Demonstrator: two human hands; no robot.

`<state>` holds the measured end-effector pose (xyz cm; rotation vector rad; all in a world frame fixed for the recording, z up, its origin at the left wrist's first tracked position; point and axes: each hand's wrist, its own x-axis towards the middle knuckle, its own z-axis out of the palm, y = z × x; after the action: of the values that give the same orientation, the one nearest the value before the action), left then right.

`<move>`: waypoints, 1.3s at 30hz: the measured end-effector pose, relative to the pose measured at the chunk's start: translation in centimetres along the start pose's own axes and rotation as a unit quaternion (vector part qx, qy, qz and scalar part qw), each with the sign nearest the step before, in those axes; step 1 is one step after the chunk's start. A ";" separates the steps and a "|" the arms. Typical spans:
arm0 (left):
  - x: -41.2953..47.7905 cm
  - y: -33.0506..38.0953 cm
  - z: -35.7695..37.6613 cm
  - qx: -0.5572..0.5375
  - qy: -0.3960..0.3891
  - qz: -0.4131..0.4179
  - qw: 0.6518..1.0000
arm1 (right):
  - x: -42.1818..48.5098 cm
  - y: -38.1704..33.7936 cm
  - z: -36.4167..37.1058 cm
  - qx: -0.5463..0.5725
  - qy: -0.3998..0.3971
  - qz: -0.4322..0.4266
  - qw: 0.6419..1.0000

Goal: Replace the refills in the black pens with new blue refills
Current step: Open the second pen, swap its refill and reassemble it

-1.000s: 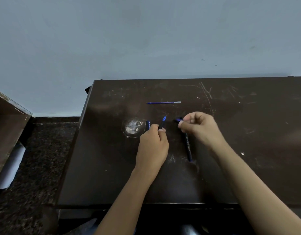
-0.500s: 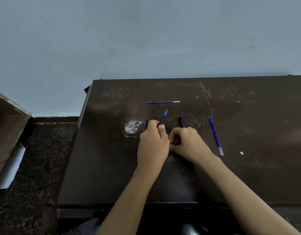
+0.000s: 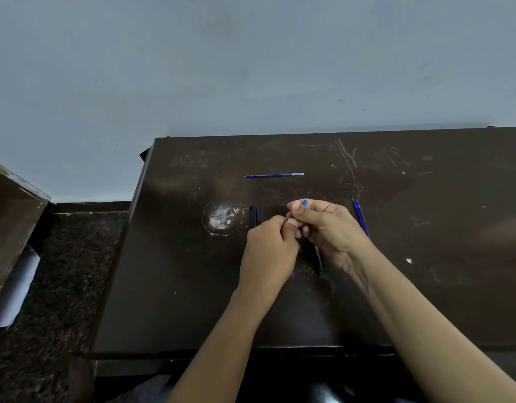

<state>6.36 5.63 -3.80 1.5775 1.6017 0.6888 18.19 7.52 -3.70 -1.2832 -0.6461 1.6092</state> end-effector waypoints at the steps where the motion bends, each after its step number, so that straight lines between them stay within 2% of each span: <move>1: 0.1 0.1 0.0 -0.019 -0.010 -0.011 1.000 | 0.0 0.0 -0.1 0.004 -0.005 0.000 1.000; 4: 0.3 0.4 -0.1 -0.088 -0.044 -0.060 0.993 | 0.2 0.0 -0.4 0.005 -0.027 -0.010 1.000; 6: 0.2 0.7 -0.3 -0.173 -0.073 -0.103 0.977 | 0.2 -0.1 -0.6 0.014 -0.051 -0.021 0.998; 10: 0.3 1.5 -0.9 -0.313 -0.142 -0.160 0.925 | 0.3 -0.4 -0.9 0.034 -0.092 -0.038 0.994; 14: 0.5 1.7 -1.5 -0.444 -0.228 -0.215 0.840 | 0.2 -1.0 -1.5 0.064 -0.133 -0.040 0.988; 15: 0.6 1.7 -1.6 -0.456 -0.238 -0.212 0.831 | 0.2 -1.2 -1.7 0.067 -0.141 -0.041 0.987; 17: 0.6 1.5 -1.4 -0.445 -0.223 -0.193 0.845 | 0.2 -1.2 -1.6 0.064 -0.146 -0.042 0.986; 21: 0.3 1.3 0.0 -0.293 -0.102 -0.128 0.942 | 0.3 -0.5 -1.1 0.025 -0.132 -0.035 0.990; 24: 0.3 0.8 0.3 -0.206 -0.051 -0.107 0.971 | 0.3 -0.3 -1.2 0.003 -0.097 -0.023 0.995; 29: 0.3 0.7 0.6 -0.195 -0.040 -0.105 0.974 | 0.4 -0.7 -1.3 0.056 -0.082 0.007 0.995; 34: 0.4 0.6 0.7 -0.184 -0.015 -0.079 0.980 | 0.3 -0.4 -1.3 0.011 -0.111 -0.008 0.994; 39: 0.4 0.8 0.6 -0.207 -0.030 -0.099 0.973 | 0.7 -0.4 -1.4 0.062 -0.093 0.001 0.994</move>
<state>7.34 6.03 -3.57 1.1111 1.4340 0.7963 19.63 8.05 -4.13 -1.0515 -0.6474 1.7562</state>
